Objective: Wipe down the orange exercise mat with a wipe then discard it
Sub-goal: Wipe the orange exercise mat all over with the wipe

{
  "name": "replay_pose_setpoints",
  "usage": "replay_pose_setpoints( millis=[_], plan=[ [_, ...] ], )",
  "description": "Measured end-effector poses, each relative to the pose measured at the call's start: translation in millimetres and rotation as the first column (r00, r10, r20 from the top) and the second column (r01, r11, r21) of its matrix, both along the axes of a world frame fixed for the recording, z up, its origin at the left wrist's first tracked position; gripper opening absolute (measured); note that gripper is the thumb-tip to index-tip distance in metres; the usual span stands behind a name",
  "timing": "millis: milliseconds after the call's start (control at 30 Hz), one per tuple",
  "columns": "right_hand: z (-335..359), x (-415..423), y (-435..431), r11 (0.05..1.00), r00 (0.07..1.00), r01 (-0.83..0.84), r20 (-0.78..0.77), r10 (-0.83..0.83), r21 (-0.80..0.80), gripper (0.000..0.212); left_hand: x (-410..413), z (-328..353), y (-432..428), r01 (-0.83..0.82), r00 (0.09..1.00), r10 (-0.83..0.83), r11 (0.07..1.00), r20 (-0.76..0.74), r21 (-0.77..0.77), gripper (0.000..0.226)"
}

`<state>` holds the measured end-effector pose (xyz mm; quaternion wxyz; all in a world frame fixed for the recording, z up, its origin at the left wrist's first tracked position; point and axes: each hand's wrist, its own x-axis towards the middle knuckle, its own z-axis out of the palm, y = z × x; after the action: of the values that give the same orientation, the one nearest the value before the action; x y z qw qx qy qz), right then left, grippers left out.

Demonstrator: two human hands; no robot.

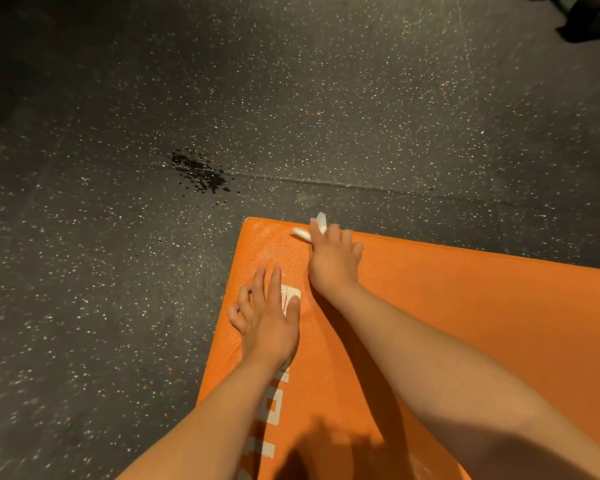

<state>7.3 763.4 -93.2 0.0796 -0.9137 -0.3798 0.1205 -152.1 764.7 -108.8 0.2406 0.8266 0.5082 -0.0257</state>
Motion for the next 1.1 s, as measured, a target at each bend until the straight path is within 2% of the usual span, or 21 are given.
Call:
replay_pose_setpoints(
  millis=[67, 200, 267, 333, 400, 467, 567, 700, 767, 833, 933, 1100],
  plan=[
    [-1, -10, 0, 0.999, 0.999, -0.040, -0.020, 0.040, 0.011, 0.068, 0, 0, 0, 0.001, 1.000, -0.001, 1.000, 0.003, 0.008, 0.062],
    [-1, -32, -19, 0.959, 0.958, -0.283, -0.045, 0.284, 0.026, 0.073, 1, 1, -1, -0.009, 1.000, 0.009, 1.000, 0.004, 0.008, 0.061],
    [0, -27, -25, 0.926, 0.926, -0.377, 0.003, 0.377, 0.012, 0.070, 0, 2, 0, -0.010, 1.000, 0.010, 1.000, 0.016, -0.009, 0.062],
    [1, -20, -23, 0.940, 0.939, -0.341, 0.040, 0.342, -0.020, 0.068, -2, 4, 0, -0.001, 0.999, 0.002, 0.999, 0.038, -0.035, 0.064],
    [3, -24, -20, 0.976, 0.976, -0.218, 0.008, 0.218, -0.021, 0.070, -5, 4, 0, 0.015, 0.998, -0.013, 0.999, 0.059, -0.044, 0.066],
    [2, -39, -26, 0.985, 0.984, -0.172, -0.036, 0.172, 0.010, 0.068, -7, 4, -1, 0.032, 0.997, -0.030, 0.999, 0.067, -0.022, 0.067],
    [1, -61, -49, 0.966, 0.964, -0.251, -0.076, 0.256, 0.063, 0.061, -14, 3, -6, 0.032, 0.992, -0.029, 0.999, 0.119, -0.026, 0.067],
    [4, -78, -80, 0.937, 0.936, -0.350, -0.053, 0.349, 0.001, 0.067, -44, 7, -38, 0.068, 0.962, -0.048, 0.996, 0.269, -0.065, 0.060],
    [6, -90, -97, 0.915, 0.914, -0.402, -0.062, 0.400, -0.029, 0.069, -65, 5, -63, 0.060, 0.975, -0.063, 0.998, 0.214, 0.020, 0.058],
    [9, -103, -115, 0.895, 0.896, -0.443, -0.062, 0.439, -0.061, 0.073, -84, 5, -87, -0.017, 0.991, 0.005, 0.996, 0.133, 0.083, 0.054],
    [10, -125, -142, 0.867, 0.872, -0.489, -0.074, 0.484, -0.097, 0.073, -105, 7, -117, -0.093, 0.992, 0.088, 0.994, 0.087, 0.050, 0.055],
    [16, -165, -189, 0.820, 0.828, -0.560, -0.118, 0.548, -0.118, 0.074, -144, 12, -160, -0.027, 0.998, 0.027, 1.000, 0.063, 0.005, 0.058]
  ],
)
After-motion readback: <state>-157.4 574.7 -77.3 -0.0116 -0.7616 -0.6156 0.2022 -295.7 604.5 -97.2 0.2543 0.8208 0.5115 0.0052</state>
